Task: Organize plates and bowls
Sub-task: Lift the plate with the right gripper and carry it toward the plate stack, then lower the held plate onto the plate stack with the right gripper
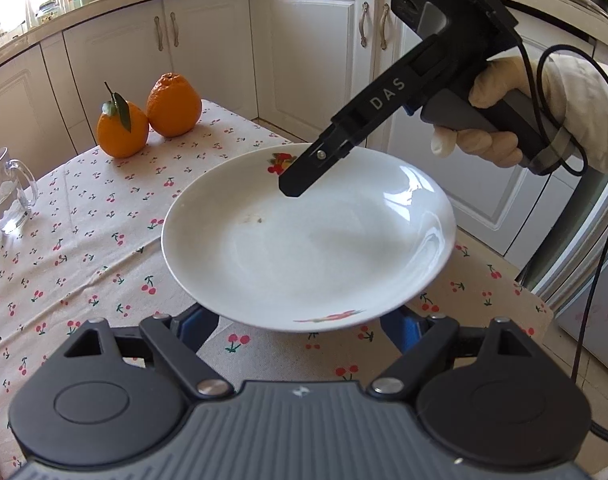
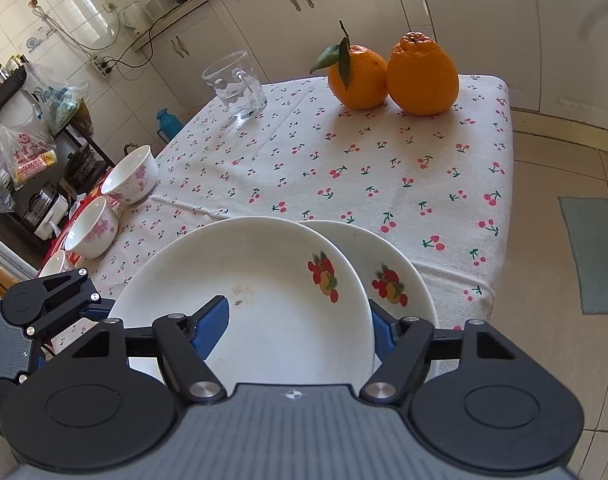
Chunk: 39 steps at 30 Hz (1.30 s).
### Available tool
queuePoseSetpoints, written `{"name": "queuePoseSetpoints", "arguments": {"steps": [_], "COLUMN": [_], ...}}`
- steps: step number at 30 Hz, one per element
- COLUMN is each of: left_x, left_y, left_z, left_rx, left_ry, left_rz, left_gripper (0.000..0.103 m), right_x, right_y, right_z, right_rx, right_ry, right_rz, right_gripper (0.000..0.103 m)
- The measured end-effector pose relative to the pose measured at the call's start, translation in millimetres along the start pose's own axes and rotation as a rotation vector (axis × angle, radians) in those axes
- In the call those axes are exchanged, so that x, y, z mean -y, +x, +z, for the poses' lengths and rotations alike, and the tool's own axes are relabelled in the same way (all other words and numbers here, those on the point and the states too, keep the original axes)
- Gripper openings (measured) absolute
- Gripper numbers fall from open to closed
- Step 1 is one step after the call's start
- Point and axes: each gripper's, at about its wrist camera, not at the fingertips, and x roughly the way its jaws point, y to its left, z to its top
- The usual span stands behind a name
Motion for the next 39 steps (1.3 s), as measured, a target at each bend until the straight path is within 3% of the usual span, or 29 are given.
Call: {"name": "queuePoseSetpoints", "arguments": {"steps": [39], "left_x": [-9.5], "left_y": [8.9], "left_z": [-2.2], "left_rx": [0.008], "left_ry": [-0.016], "left_rz": [-0.053], "left_gripper": [0.09], "right_x": [-1.3], "right_y": [-35.5], "right_z": [-26.8], "right_rx": [0.017], "right_ry": [0.039], "right_rz": [-0.103], "right_gripper": [0.077]}}
